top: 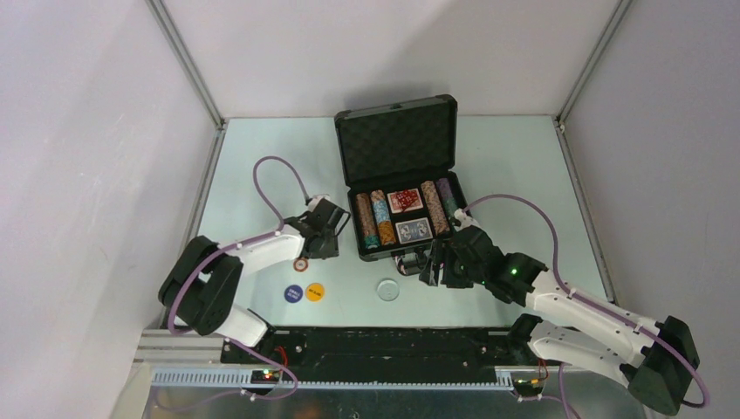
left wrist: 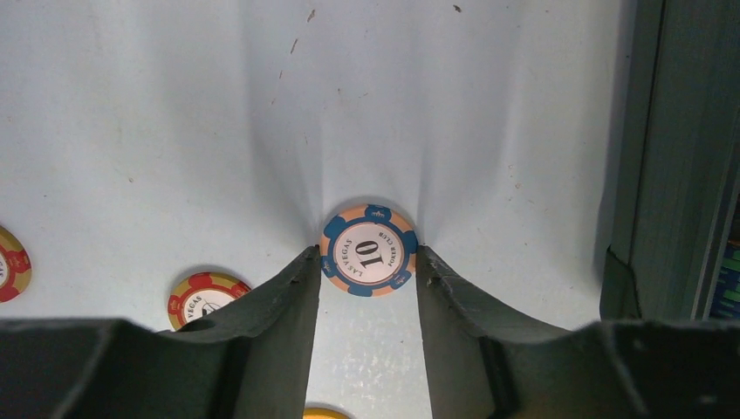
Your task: Pack up texas hold em set
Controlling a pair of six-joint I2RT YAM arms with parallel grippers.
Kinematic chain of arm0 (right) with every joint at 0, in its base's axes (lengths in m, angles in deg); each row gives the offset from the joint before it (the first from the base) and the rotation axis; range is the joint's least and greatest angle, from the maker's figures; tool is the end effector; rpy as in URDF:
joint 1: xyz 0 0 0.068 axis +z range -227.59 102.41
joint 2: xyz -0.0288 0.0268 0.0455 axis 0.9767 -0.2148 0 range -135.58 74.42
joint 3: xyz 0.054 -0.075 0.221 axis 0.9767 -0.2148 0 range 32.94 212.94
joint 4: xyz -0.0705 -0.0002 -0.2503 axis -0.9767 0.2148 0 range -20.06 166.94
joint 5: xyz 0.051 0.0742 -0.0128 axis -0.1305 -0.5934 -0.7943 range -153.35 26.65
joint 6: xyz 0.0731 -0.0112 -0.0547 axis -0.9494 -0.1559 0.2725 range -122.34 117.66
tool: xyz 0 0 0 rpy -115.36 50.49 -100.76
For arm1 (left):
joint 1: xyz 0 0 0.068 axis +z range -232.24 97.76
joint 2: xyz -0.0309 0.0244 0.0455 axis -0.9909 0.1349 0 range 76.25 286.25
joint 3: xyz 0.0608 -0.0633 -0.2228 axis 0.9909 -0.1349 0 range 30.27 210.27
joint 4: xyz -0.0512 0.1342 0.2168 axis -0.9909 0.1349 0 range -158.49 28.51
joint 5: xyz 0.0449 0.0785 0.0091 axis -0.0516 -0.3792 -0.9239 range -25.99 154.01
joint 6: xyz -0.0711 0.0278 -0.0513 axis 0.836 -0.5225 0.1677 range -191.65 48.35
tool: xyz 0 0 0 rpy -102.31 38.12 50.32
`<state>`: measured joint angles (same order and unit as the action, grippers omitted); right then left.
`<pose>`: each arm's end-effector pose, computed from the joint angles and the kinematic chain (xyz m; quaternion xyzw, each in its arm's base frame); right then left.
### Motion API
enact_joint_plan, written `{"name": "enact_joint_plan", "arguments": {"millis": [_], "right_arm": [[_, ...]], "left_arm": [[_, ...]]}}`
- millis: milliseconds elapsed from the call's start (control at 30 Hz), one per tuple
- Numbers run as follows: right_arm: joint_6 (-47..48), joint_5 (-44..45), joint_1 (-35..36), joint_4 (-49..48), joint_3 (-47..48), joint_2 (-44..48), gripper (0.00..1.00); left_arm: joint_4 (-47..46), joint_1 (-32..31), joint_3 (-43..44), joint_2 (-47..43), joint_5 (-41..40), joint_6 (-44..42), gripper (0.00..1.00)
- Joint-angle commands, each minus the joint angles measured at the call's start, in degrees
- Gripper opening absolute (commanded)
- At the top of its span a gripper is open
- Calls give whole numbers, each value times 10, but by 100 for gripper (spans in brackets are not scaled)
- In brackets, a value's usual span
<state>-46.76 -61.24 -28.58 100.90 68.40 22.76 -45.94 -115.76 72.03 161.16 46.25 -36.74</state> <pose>0.1562 0.1751 0.1684 -0.0305 0.9303 0.2541 0.2629 0.2483 -0.1342 0.0801 -0.0443 0.9654 0.0078 0.2569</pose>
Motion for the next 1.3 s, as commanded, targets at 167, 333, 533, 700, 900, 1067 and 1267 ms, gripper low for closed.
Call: {"name": "enact_joint_plan", "arguments": {"millis": [167, 333, 533, 700, 900, 1067, 1267], "right_arm": [[-6, 11, 4, -5, 4, 9, 69], [-7, 11, 4, -5, 4, 9, 69], [-8, 12, 4, -3, 4, 11, 69], [-9, 14, 4, -2, 4, 13, 69], [-10, 13, 6, -4, 4, 11, 69], [-10, 13, 6, -4, 4, 12, 69], [-8, 10, 6, -7, 4, 10, 69]], "left_arm": [[54, -5, -1, 27, 0, -9, 41], [55, -5, -3, 4, -2, -10, 39], [60, -5, 3, -35, -15, -11, 37], [68, -5, 21, -52, -29, -18, 37], [77, -5, 36, -57, -31, -26, 39], [77, -3, 31, -48, -32, -23, 51], [69, 1, 27, -35, -29, -27, 61]]}}
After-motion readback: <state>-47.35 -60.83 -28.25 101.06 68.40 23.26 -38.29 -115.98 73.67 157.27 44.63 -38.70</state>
